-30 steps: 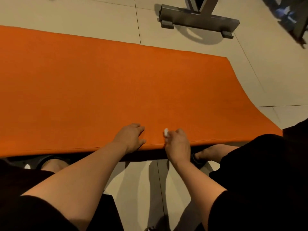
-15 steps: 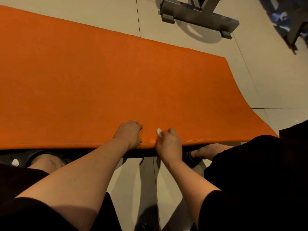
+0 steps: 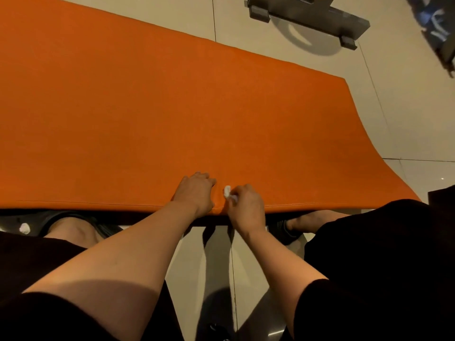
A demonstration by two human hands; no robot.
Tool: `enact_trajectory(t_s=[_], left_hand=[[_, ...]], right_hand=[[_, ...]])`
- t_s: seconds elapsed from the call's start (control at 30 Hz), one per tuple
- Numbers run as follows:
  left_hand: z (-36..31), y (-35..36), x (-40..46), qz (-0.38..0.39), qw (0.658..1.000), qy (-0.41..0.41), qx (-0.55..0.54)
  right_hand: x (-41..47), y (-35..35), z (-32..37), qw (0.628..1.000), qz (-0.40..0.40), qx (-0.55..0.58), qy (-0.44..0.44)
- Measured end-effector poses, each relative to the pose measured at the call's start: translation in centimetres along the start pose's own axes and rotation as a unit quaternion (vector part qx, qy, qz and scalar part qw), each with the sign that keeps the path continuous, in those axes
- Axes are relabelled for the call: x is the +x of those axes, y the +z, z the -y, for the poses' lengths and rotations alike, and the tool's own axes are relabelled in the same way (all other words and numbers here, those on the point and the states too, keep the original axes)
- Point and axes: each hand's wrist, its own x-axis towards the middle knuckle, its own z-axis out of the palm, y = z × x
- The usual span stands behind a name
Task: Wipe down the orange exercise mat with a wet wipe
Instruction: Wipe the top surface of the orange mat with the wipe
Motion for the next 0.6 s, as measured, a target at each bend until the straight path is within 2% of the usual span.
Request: enact_trajectory(t_s=[0.1, 0.17, 0.3, 0.37, 0.5, 0.53, 0.6], left_hand=[[0.0, 0.2, 0.0, -0.005, 1.000, -0.001, -0.023], [0.1, 0.3, 0.1, -0.006, 1.000, -0.002, -0.027], [0.4, 0.4, 0.0, -0.019, 0.999, -0.002, -0.028], [0.3, 0.5, 0.0, -0.042, 0.998, -0.013, -0.047], [0.1, 0.7, 0.3, -0.094, 0.990, -0.039, -0.096], [0.2, 0.7, 0.4, -0.101, 0.989, -0.042, -0.102], [0.6, 0.6, 0.4, -0.099, 0.989, -0.051, -0.098]], right_hand=[[-0.4, 1.2, 1.6, 0.997, 0.046, 0.010, -0.055], [0.6, 0.8, 0.9, 0.997, 0.051, 0.006, -0.049], [3.2, -1.0, -2.5, 0.996, -0.036, -0.013, 0.075], [3.8, -0.7, -2.2, 0.994, -0.047, 0.006, 0.101], [2.9, 2.1, 1.7, 0.997, 0.051, 0.030, -0.045], [3.0, 2.4, 2.0, 0.996, 0.061, 0.024, -0.066], [4.1, 1.8, 1.2, 0.998, 0.037, 0.012, -0.048]])
